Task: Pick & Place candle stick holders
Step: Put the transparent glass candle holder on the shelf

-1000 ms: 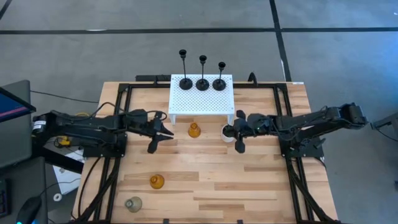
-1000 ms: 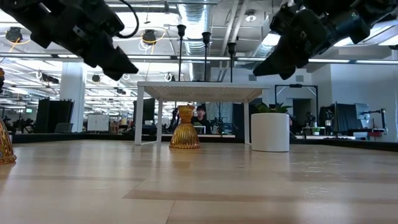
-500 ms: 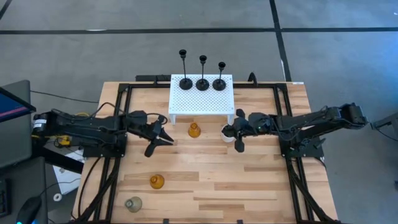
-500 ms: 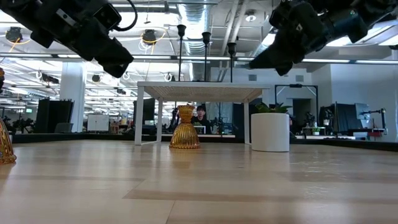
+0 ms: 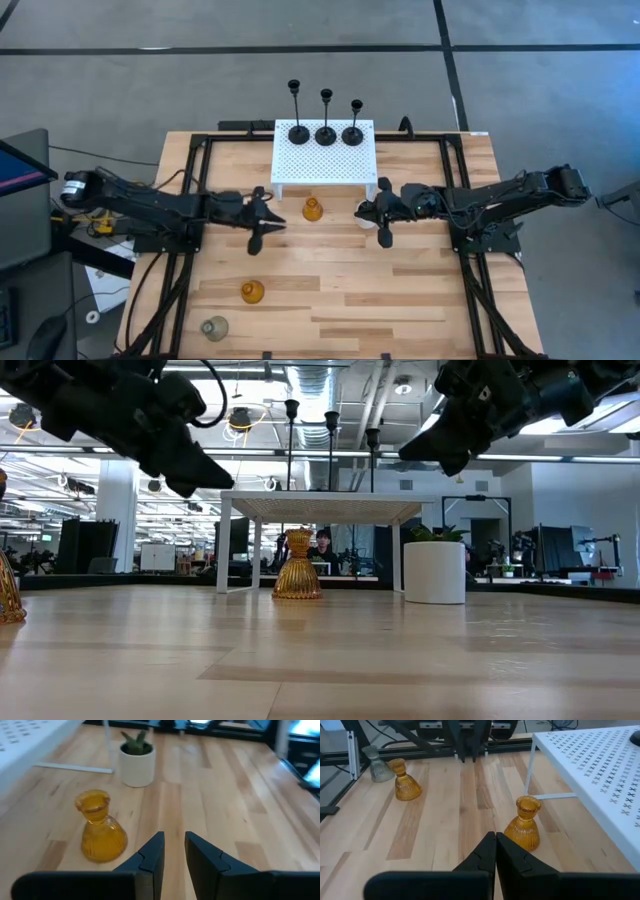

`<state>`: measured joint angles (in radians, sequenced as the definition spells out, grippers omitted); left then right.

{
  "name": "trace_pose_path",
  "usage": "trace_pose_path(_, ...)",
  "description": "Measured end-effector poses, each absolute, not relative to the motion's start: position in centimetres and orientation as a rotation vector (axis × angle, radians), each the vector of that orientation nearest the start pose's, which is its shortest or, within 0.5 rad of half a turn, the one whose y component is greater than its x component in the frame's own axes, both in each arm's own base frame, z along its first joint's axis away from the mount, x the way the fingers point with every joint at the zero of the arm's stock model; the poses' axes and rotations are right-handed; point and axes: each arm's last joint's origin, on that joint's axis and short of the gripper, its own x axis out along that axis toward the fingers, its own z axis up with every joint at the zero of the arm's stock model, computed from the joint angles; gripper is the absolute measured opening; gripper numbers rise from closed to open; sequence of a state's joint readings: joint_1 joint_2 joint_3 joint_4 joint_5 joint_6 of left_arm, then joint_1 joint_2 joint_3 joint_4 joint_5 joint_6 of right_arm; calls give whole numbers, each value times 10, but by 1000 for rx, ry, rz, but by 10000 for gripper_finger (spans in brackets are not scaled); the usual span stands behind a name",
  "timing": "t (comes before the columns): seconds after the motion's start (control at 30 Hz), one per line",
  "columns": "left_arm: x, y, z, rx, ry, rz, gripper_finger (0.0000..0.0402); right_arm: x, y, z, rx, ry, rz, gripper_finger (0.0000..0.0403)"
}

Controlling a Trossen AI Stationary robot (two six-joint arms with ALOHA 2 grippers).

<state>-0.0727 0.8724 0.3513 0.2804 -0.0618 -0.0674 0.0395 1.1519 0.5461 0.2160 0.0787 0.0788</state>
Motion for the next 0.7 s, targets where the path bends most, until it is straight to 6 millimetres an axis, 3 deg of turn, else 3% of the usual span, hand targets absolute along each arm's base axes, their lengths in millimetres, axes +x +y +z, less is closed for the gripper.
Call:
trace_pose_path(0.4,205,-70,192,-28,115,346,76,236,7,214,-11,427,-44,0)
trace_pose_path(0.57,215,-84,174,-40,98,504,76,236,7,214,-52,428,-35,0)
trace_pose_path(0.7,234,-91,167,-48,102,605,76,235,6,213,-57,440,-36,0)
